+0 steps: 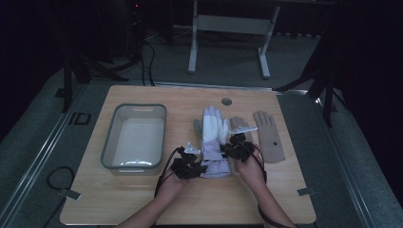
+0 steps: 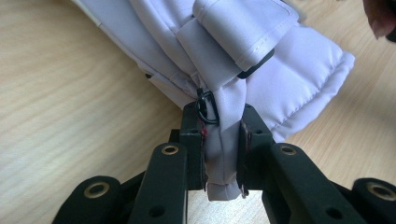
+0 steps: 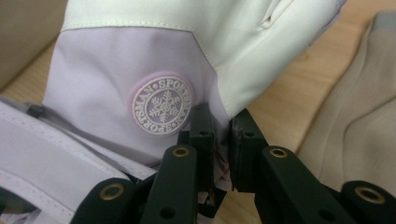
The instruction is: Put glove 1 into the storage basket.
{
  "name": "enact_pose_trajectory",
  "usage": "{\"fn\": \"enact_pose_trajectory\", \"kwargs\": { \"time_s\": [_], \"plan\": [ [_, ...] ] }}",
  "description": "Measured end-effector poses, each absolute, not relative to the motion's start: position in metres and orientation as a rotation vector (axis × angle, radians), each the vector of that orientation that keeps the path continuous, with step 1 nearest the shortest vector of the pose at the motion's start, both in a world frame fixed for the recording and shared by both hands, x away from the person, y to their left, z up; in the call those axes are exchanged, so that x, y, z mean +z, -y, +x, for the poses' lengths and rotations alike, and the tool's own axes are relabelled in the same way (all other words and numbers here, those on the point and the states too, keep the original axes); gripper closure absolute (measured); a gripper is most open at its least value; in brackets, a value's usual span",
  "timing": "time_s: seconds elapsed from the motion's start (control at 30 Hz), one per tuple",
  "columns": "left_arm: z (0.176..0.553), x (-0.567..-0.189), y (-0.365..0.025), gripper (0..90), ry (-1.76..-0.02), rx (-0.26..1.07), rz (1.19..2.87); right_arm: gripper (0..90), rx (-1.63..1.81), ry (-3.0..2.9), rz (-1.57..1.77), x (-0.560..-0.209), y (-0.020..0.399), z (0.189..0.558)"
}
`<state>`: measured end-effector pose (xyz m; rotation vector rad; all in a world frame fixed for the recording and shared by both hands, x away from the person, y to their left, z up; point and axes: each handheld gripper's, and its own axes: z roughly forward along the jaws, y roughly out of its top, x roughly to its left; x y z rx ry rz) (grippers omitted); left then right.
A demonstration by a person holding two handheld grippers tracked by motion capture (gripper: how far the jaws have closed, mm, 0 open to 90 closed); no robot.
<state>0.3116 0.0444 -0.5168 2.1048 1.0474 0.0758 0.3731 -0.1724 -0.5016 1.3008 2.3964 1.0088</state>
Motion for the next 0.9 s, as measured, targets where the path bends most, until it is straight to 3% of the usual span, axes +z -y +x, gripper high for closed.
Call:
{"fn": "enact_pose_trajectory", "kwargs": {
  "time_s": [0.43, 0.9],
  "plan": [
    [0.321, -0.469, -0.072, 76.1, -1.017, 0.135, 2.122, 81.5, 1.096, -2.35, 1.236, -0.458, 0.152, 0.377],
    [0.323, -0.429, -0.121, 76.1, -1.044, 0.206, 2.105, 81.4, 1.15, -2.362, 1.124, -0.418, 0.102, 0.389]
  ]
}}
